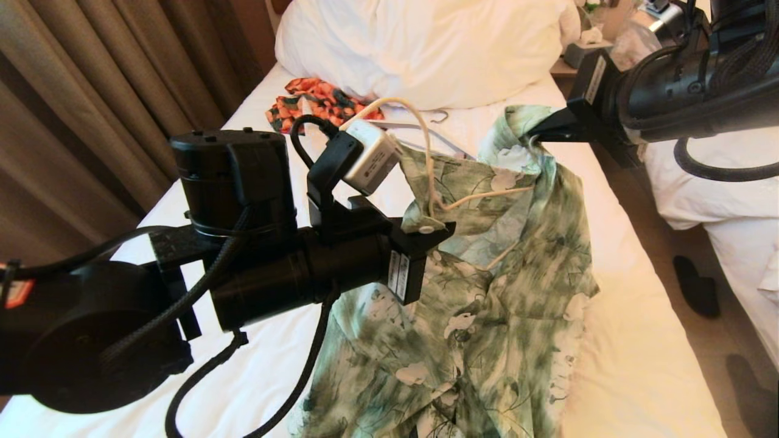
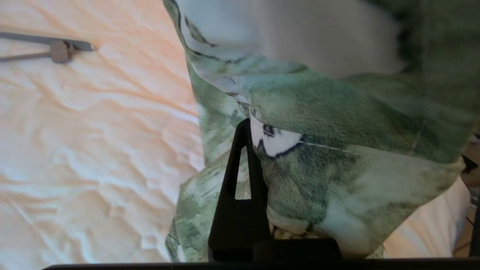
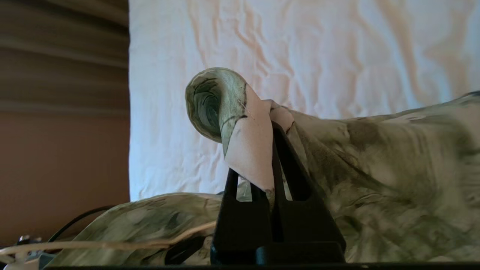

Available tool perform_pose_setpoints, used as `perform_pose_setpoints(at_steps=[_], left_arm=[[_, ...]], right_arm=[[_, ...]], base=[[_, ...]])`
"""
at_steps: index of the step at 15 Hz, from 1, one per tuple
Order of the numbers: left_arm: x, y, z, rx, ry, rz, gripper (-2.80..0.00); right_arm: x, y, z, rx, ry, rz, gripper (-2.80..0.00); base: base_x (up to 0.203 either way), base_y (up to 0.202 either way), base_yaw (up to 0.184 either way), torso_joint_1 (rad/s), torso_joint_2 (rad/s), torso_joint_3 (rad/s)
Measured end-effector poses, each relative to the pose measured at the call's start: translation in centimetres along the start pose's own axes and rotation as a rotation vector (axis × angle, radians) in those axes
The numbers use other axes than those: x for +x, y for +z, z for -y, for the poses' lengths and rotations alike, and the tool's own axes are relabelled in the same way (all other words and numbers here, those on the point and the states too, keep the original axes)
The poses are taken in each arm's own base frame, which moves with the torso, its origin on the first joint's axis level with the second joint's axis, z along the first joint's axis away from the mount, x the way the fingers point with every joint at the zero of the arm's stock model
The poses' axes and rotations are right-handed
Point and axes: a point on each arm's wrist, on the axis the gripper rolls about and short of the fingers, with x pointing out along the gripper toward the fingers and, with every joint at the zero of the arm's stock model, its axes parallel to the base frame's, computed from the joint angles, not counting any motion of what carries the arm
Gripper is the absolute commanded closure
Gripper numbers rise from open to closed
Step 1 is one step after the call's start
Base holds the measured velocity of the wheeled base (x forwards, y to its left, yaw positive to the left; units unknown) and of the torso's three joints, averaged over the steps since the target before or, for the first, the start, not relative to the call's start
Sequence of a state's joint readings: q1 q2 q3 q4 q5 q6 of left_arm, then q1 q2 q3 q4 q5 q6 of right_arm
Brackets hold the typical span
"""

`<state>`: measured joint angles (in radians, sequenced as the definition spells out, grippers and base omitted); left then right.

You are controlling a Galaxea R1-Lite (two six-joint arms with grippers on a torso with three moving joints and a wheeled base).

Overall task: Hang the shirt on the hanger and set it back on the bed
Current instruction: Hook the other side of the shirt onto the hanger

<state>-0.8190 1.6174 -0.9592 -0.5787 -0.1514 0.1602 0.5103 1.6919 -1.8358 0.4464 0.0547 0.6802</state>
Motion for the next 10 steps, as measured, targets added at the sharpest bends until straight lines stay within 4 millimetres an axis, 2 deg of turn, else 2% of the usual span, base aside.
perform_pose_setpoints(at_steps=[3,6,10], left_arm=[[0.6,1.3,0.4,0.002,0.031,0.016,0.0],[0.8,2.6,0.6,-0.001,0.024,-0.006,0.0],[0.8,4.1,-0.5,0.002,0.067,0.031,0.0]], right_arm=[[-0.8,-0.9,-1.8,-0.021,0.062,-0.019,0.0],[-2.4,-1.2,-3.1,-0.034,0.113,-0.022,0.0],[-5.4,-1.3,-3.5,-0.039,0.132,-0.027,0.0]], base=[[0.0,0.0,0.0,0.0,0.0,0.0],[0.0,0.0,0.0,0.0,0.0,0.0],[0.0,0.0,0.0,0.0,0.0,0.0]])
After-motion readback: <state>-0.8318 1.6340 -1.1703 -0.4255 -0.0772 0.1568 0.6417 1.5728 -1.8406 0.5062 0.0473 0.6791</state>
